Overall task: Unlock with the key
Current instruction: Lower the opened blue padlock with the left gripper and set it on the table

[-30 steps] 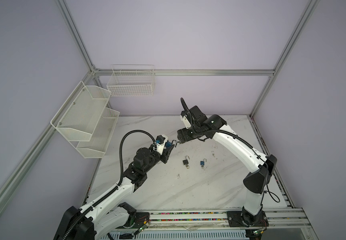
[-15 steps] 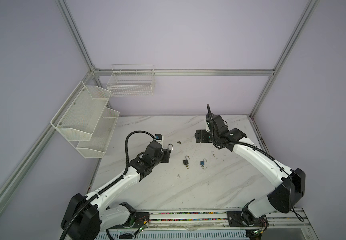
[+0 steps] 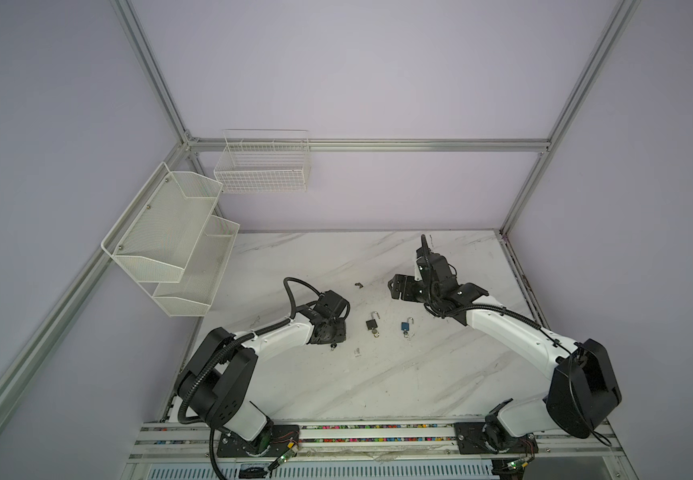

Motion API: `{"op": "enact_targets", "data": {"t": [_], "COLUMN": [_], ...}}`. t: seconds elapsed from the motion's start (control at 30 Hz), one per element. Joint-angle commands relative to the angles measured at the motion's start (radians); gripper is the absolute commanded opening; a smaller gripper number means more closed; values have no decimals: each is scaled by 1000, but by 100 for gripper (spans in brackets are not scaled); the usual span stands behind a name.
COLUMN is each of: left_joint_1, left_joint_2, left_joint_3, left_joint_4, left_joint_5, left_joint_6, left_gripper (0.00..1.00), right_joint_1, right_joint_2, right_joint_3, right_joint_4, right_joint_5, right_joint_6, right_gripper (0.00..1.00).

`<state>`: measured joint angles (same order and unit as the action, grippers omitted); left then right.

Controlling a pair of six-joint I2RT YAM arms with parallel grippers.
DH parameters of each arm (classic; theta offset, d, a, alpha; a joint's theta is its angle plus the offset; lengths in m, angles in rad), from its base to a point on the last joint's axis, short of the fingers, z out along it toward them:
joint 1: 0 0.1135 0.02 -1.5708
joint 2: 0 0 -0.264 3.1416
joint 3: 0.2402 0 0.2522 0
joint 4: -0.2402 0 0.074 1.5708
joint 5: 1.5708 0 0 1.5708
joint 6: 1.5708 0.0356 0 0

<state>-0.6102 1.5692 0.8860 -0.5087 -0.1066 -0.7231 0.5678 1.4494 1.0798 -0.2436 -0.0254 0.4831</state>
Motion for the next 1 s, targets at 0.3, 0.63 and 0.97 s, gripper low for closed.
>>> {"op": "enact_targets", "data": {"t": [0.3,0.63,0.97], "left_joint_1": [-8,-8,-8], "left_joint_2": [136,173,136], "left_joint_3": [178,193,203], "left_joint_4": [-63,-109,-134], "left_joint_5": [-24,-51,-84], "left_joint_6": [-27,-29,-39], "left_gripper": [0,9,37], "right_joint_1": [-37,-58,-87], "right_joint_2": [10,16,-13], "right_joint_3": [-23,-26,-25], "right_joint_4": [79,89,92], "right_joint_5": [-36,-51,-25], "right_joint_6": [6,5,-11], "right_gripper": [90,90,90]}}
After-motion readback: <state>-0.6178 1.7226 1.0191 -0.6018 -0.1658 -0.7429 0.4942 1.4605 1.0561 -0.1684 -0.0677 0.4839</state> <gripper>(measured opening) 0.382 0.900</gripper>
